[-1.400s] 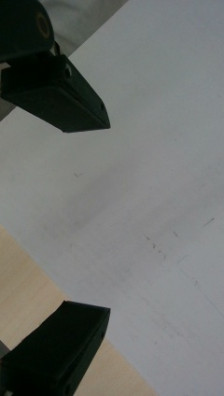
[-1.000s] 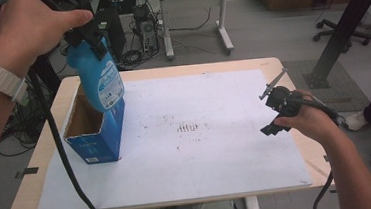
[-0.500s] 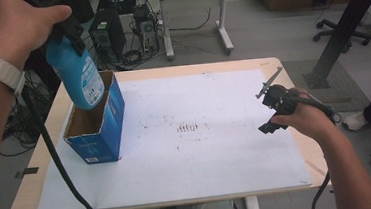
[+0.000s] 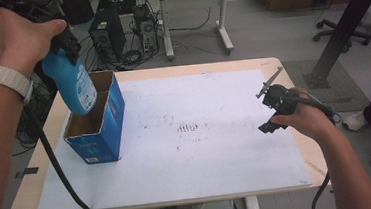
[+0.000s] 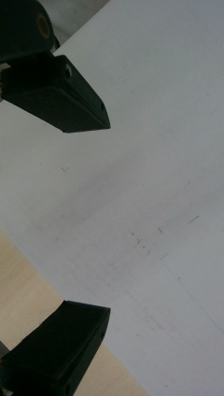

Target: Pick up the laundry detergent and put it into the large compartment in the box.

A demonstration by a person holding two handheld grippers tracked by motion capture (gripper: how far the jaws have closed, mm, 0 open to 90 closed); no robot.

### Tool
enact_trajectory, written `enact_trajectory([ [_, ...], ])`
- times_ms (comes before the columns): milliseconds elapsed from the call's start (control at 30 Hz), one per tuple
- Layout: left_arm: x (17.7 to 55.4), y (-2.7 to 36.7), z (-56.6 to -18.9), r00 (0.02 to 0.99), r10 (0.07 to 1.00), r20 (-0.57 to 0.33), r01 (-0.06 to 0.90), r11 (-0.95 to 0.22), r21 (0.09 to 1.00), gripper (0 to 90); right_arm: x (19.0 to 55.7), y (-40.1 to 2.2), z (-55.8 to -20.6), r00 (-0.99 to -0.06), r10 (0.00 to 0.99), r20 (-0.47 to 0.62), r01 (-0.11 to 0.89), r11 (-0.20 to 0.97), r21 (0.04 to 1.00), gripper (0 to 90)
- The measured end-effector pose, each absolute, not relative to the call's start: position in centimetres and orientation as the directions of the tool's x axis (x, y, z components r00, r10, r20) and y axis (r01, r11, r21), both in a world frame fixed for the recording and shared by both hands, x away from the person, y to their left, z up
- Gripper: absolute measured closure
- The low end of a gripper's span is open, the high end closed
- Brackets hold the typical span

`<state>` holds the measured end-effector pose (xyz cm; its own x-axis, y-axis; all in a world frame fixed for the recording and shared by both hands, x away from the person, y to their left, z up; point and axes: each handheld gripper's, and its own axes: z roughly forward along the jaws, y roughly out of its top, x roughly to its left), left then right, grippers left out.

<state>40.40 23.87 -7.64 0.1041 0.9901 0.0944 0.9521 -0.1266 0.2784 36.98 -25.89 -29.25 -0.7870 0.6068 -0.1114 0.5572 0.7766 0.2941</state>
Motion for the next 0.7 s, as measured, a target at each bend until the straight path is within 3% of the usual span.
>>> enact_trajectory([
  [700, 41.8, 25.3, -14.3, 0.084, 0.993, 0.088, 0.963, -0.104, 0.25, 37.9, 37.1, -25.8, -30.0, -0.781, 0.617, -0.102, 0.57, 0.769, 0.288, 8.9],
])
